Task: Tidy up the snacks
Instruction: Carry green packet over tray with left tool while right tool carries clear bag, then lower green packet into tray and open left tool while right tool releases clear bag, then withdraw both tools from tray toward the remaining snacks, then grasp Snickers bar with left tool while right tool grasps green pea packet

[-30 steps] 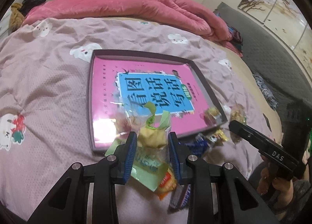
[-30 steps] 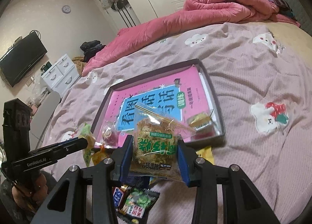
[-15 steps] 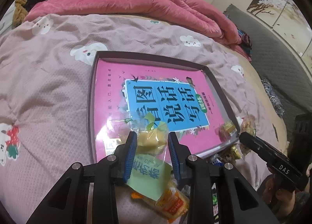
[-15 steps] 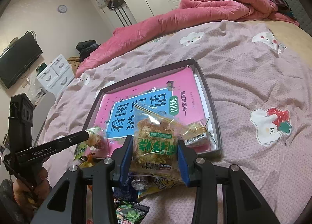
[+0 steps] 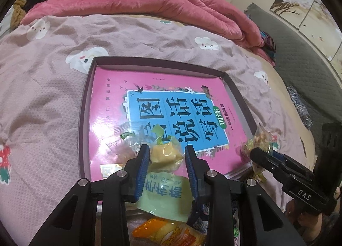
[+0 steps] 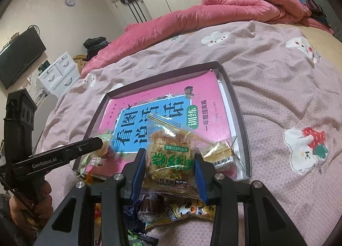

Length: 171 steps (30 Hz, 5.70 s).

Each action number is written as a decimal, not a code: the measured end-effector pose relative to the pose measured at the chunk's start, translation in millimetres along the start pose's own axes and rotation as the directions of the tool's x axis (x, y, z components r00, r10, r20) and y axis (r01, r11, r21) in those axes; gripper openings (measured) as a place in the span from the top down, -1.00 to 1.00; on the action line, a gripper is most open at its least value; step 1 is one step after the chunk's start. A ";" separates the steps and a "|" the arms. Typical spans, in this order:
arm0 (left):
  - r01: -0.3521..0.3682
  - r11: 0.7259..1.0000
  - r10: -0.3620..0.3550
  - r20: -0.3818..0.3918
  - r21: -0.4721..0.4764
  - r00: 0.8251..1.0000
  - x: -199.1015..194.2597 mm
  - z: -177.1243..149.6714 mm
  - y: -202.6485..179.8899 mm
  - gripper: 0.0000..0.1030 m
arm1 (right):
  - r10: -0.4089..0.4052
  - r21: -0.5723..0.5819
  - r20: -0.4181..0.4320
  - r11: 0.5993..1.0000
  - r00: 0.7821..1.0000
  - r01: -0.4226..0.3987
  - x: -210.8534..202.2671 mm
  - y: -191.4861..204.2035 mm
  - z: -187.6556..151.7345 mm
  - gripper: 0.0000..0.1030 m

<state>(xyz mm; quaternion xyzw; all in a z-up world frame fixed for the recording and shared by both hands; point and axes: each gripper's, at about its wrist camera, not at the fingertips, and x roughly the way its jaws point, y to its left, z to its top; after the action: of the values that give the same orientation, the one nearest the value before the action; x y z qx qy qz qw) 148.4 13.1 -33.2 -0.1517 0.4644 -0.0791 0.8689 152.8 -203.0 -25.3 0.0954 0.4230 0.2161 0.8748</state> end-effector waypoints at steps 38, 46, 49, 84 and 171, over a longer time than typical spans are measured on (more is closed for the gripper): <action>-0.030 0.998 0.032 -0.043 0.046 0.999 37.3 0.0 -10.3 0.36 | -0.090 -0.128 -0.058 0.988 0.994 0.082 35.3 10.7 -0.5 0.17; -0.042 0.998 0.044 -0.039 0.043 0.998 45.8 5.7 -5.8 0.35 | -0.079 -0.117 -0.041 0.990 0.996 0.074 29.8 10.3 0.0 0.15; -0.030 0.999 0.031 -0.039 0.031 0.999 46.5 7.8 -2.8 0.36 | -0.073 -0.102 -0.043 0.992 0.996 0.068 29.8 7.8 0.3 0.12; -0.074 0.996 0.077 -0.048 0.057 0.996 17.2 -7.3 14.4 0.35 | -0.012 -0.070 0.015 0.997 1.000 0.013 6.4 6.8 4.6 -0.03; -0.002 0.993 0.020 -0.158 0.114 0.987 -60.4 -85.8 -21.0 -0.44 | -0.001 0.030 -0.184 1.000 0.983 0.007 -42.9 32.9 -71.7 -0.39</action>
<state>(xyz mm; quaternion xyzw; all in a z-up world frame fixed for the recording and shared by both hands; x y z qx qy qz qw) 43.6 -6.1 -23.7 -0.0928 0.5277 -0.1126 0.8368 63.5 -194.6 -28.5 0.0874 0.5053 0.2158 0.8310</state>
